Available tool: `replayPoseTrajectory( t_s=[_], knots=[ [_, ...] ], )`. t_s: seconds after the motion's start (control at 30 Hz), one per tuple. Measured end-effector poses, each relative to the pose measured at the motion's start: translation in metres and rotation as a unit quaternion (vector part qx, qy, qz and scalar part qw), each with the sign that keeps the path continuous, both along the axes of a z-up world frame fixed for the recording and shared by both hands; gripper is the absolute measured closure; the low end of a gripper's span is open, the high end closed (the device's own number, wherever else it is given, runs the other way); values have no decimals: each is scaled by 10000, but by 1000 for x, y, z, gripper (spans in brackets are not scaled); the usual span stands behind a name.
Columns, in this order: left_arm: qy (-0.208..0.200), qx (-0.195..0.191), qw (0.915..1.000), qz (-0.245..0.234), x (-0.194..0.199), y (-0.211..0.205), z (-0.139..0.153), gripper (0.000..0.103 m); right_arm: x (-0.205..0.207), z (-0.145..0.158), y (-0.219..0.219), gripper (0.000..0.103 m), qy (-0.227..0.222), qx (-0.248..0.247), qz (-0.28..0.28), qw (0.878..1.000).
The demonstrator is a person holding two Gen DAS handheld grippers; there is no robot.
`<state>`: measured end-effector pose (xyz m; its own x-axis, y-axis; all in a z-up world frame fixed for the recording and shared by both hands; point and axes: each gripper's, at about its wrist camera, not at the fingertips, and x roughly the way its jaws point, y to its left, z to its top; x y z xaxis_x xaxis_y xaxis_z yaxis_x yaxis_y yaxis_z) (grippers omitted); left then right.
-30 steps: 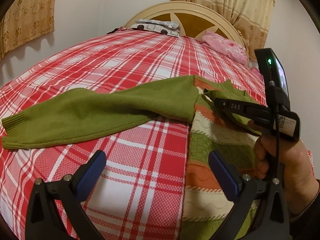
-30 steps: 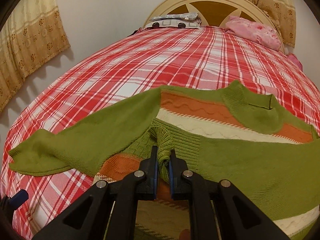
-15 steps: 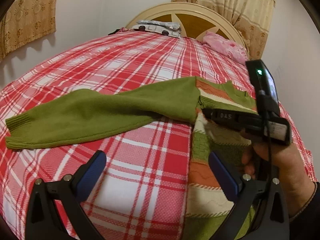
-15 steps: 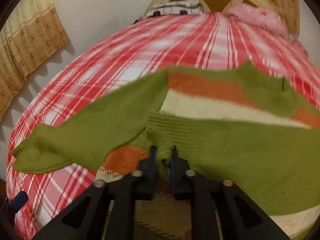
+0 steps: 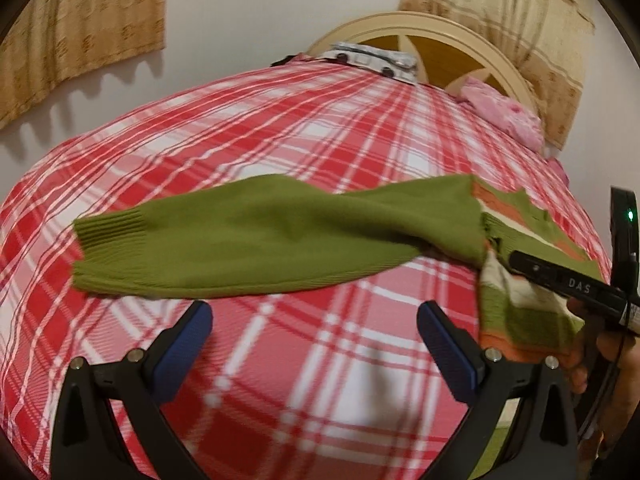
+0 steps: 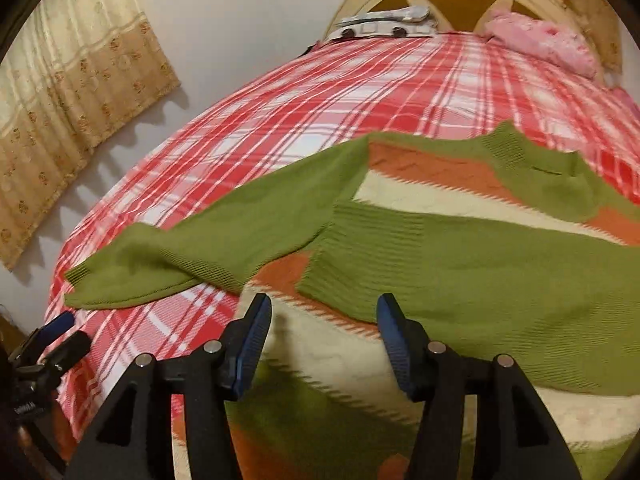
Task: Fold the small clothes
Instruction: 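Move the left tool to the other sleeve cuff and grasp it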
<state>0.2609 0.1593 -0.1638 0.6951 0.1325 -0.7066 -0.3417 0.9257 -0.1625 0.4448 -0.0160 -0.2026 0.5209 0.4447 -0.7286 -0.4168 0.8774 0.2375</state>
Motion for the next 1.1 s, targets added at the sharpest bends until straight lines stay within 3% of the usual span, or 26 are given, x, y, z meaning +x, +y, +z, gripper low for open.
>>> replayPoseTrajectory(
  t_s=[0.27,0.33,0.5,0.7,0.87,1.1],
  knots=[
    [42,502,9969,612,-20,49,3,0,-2,-14,20,47,323,-91,579,9978],
    [120,516,9952,826,-26,70,-1,0,-11,-21,26,47,234,-346,706,9966],
    [165,399,9902,1330,-46,108,-7,0,-14,-25,23,46,142,-246,615,9977],
    [54,-164,9839,1776,-72,136,-17,5,-17,-25,22,45,35,-206,602,9980],
    [133,-700,9825,1723,-70,136,-31,17,-17,-25,20,45,21,-168,601,9981],
    [-21,-1014,9804,1691,-60,131,-31,26,-19,-26,22,44,-30,-207,593,9980]
  ],
)
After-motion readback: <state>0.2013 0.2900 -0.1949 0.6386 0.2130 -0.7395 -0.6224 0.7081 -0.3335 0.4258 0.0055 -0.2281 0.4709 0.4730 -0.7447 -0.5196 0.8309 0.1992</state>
